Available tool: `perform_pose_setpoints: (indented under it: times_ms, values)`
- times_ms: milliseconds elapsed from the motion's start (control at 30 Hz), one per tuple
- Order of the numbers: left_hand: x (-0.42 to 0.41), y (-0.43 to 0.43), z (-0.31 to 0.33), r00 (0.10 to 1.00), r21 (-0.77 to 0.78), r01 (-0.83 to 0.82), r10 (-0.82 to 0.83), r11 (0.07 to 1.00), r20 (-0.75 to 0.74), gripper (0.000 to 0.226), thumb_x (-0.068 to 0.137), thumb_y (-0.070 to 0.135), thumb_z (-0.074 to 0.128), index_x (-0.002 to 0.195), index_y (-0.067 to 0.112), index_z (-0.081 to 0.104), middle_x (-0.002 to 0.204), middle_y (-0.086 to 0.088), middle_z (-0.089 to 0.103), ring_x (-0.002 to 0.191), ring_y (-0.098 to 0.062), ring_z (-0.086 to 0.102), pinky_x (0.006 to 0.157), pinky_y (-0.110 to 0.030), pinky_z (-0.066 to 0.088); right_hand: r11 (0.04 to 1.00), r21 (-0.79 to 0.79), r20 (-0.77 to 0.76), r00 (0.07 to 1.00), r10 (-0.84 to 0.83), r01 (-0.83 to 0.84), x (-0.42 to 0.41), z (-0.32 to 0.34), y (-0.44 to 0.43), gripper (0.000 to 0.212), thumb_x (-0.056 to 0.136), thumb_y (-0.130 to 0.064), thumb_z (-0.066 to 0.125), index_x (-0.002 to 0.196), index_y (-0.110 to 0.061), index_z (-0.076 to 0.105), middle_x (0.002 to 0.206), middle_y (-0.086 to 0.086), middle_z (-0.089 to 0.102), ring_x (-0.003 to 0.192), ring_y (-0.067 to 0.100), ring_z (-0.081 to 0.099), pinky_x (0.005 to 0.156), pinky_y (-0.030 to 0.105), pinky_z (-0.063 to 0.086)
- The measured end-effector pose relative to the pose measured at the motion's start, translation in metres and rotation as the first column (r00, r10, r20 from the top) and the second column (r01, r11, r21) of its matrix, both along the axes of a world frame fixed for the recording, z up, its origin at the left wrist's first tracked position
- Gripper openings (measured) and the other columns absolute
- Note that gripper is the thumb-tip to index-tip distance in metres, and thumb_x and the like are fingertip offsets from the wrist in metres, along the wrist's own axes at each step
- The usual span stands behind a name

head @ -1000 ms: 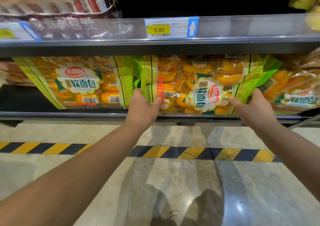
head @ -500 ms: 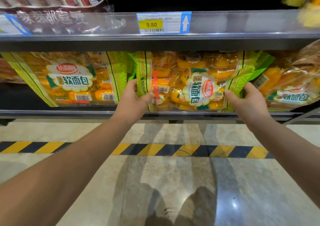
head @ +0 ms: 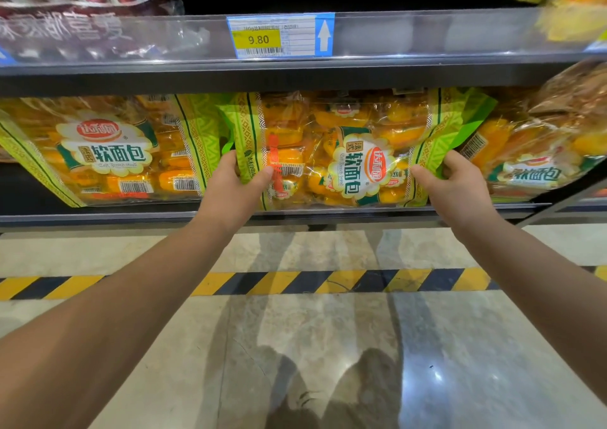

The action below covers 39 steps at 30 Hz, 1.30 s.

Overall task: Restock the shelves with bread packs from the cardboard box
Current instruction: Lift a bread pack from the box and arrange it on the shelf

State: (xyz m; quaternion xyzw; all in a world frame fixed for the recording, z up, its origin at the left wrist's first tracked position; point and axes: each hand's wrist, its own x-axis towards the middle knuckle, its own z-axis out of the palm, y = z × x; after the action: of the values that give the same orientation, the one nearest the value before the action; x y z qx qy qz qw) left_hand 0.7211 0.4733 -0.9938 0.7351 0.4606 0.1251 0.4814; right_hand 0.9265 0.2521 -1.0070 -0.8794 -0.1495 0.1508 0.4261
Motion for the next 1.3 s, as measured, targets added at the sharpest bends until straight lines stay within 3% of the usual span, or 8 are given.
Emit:
perform_pose_setpoints:
  times_ms: [67,200,333,433,600,800,1033,1300]
  values:
    - [0.000,0.002,0.001,0.999,-0.008,-0.041,0.041,0.999,-0.002,0.069,0.105,0.042,0.061,0.162,0.018,0.032,0.143,-0.004,0.055,0.131,-0.027,0.060,0.111,-0.050,0.051,0.999,0.027,0.026,1.000,0.017,-0.018,0.002,0.001,-0.002,0.021,0.100,-0.033,0.063,0.100,-0.013,0.064,0.091,0.008,0.067,0.081,0.025,0.063,0.072,0.044,0.056]
    - [-0.001,0.006,-0.001,0.996,-0.032,-0.078,0.079,0.996,0.032,0.065,0.109,0.033,0.055,0.165,0.019,0.026,0.107,0.015,0.052,0.116,-0.024,0.067,0.098,-0.040,0.057,0.999,0.050,0.043,0.999,0.015,-0.017,0.004,0.004,-0.002,0.037,0.102,-0.030,0.058,0.074,-0.015,0.039,0.068,0.004,0.035,0.065,0.019,0.033,0.062,0.038,0.031]
    - [-0.004,0.005,0.000,0.995,-0.074,-0.077,0.082,0.994,0.054,0.069,0.106,0.027,0.062,0.165,0.018,0.026,0.158,-0.003,0.045,0.137,-0.022,0.056,0.114,-0.042,0.049,0.999,-0.029,0.016,1.000,0.017,-0.017,0.006,0.003,0.001,0.028,0.104,-0.029,0.056,0.081,-0.015,0.048,0.073,0.004,0.045,0.067,0.020,0.042,0.064,0.037,0.038]
    - [-0.005,0.000,0.003,0.999,-0.044,-0.053,0.053,0.998,0.011,0.079,0.102,0.029,0.069,0.165,0.018,0.024,0.165,-0.003,0.038,0.151,-0.020,0.039,0.123,-0.043,0.037,0.996,-0.086,-0.046,0.999,0.008,-0.012,0.008,0.001,0.002,0.017,0.104,-0.029,0.057,0.108,-0.013,0.060,0.099,0.008,0.065,0.092,0.027,0.062,0.080,0.042,0.054]
    - [-0.001,-0.009,0.009,0.998,-0.033,-0.056,0.055,0.998,-0.035,0.066,0.103,0.021,0.067,0.159,0.015,0.033,0.100,0.026,0.042,0.115,-0.002,0.042,0.099,-0.026,0.038,0.995,-0.101,-0.066,0.998,-0.002,-0.005,0.004,0.003,0.001,0.021,0.102,-0.028,0.060,0.121,-0.019,0.059,0.113,0.003,0.068,0.106,0.026,0.065,0.094,0.048,0.056]
    - [-0.003,-0.012,0.021,0.996,-0.027,-0.054,0.052,0.998,-0.072,0.064,0.102,0.017,0.069,0.156,0.011,0.036,0.093,0.029,0.038,0.091,0.005,0.048,0.095,-0.023,0.037,0.986,-0.166,-0.056,0.998,-0.023,0.014,-0.005,0.015,0.000,0.033,0.101,-0.027,0.062,0.131,-0.014,0.053,0.108,-0.002,0.058,0.099,0.022,0.055,0.082,0.041,0.049]
    - [-0.018,-0.027,0.062,0.977,0.034,0.116,-0.108,0.993,-0.183,0.096,0.092,0.028,0.081,0.165,0.013,0.020,0.164,-0.009,0.036,0.151,-0.028,0.038,0.121,-0.050,0.039,0.947,-0.293,-0.062,0.991,0.115,-0.128,-0.030,0.060,-0.008,0.054,0.099,-0.020,0.065,0.147,-0.009,0.042,0.142,0.011,0.057,0.110,0.021,0.056,0.079,0.026,0.043]
    - [-0.058,-0.051,0.189,0.824,0.173,0.458,-0.343,0.872,-0.451,0.084,0.097,0.030,0.073,0.164,0.016,0.024,0.162,-0.011,0.030,0.151,-0.032,0.032,0.118,-0.044,0.037,0.822,-0.384,0.060,0.877,0.477,-0.421,-0.089,0.187,-0.020,0.061,0.097,-0.023,0.066,0.153,-0.016,0.043,0.145,0.012,0.050,0.135,0.030,0.046,0.105,0.039,0.042]
